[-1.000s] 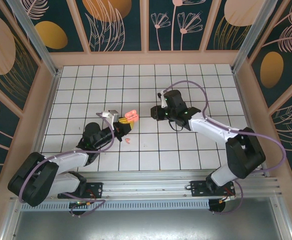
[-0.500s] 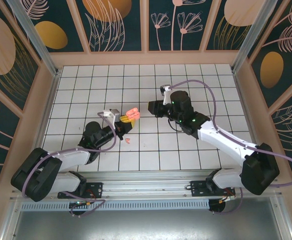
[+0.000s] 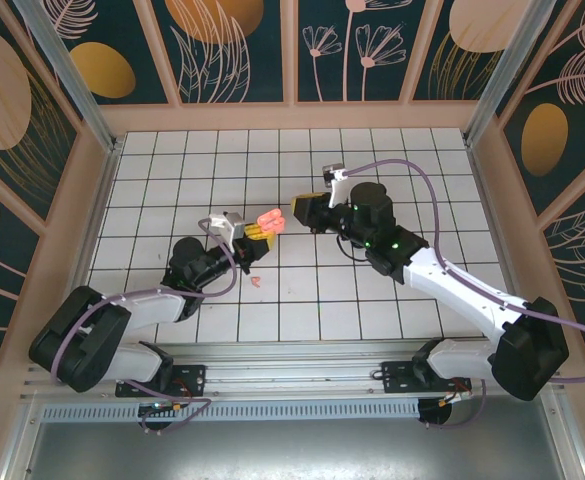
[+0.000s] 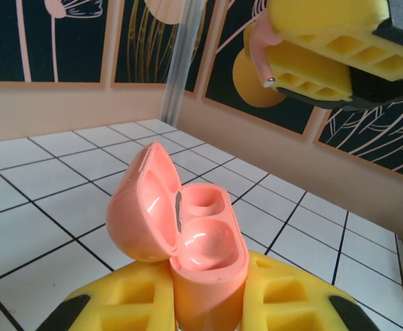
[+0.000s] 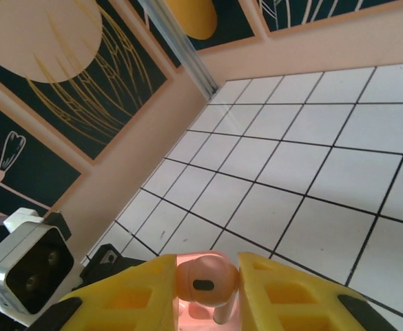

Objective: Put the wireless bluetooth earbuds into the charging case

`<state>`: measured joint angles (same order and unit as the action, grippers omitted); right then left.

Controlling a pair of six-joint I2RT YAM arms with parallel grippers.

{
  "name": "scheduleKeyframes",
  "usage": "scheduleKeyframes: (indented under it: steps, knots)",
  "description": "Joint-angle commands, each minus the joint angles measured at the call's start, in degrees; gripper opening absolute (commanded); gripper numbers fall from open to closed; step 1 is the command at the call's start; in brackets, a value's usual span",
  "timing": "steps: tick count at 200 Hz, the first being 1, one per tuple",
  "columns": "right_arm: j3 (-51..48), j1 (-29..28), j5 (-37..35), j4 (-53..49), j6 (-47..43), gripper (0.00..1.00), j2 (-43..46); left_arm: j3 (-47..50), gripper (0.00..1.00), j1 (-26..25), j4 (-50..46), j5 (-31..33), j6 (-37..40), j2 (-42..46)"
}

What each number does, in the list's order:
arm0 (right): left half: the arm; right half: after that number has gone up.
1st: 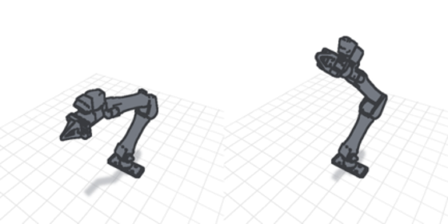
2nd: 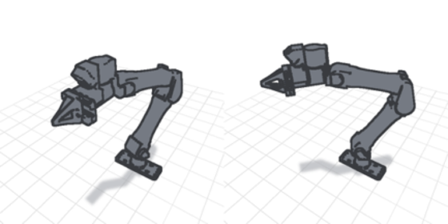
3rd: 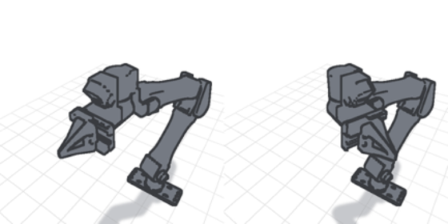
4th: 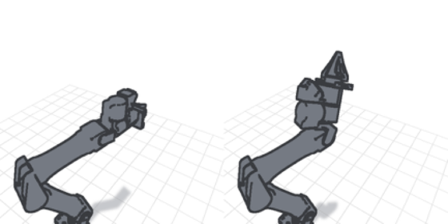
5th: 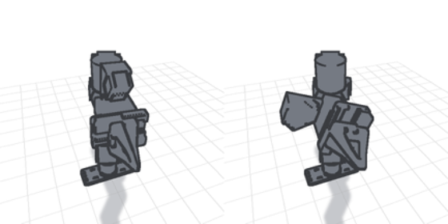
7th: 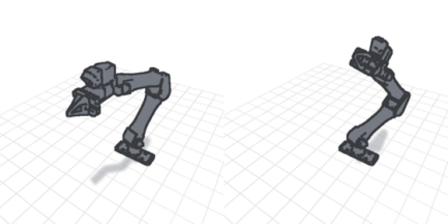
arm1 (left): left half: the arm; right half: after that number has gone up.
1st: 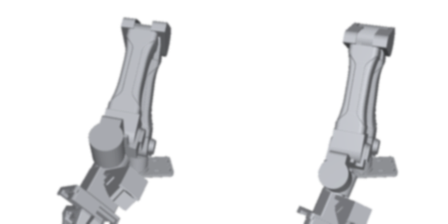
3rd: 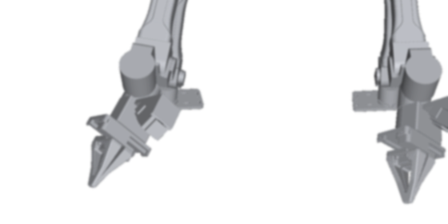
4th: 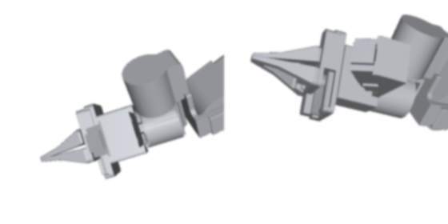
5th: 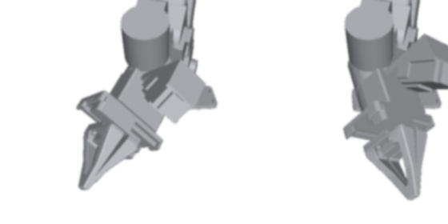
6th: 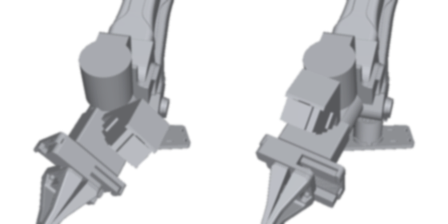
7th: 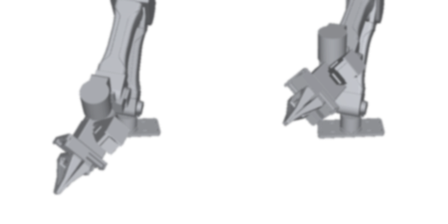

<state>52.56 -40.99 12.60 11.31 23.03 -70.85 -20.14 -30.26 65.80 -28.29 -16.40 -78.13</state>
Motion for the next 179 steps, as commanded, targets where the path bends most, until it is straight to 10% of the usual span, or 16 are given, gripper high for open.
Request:
scheduleKeyframes:
  steps: [1, 179]
  knots:
    - [-0.8, -0.7, 2.9, 5.4, -1.1, 0.25, 1.2, -2.6, 0.13, 0.5, 3.8, -2.2, 1.9, -0.6]
    - [0.6, -3.5, -1.0, 4.4, -7.3, 0.25, -3.4, -5.2, 0.14, 0.5, 2.7, -4.6, 1.6, 1.6]
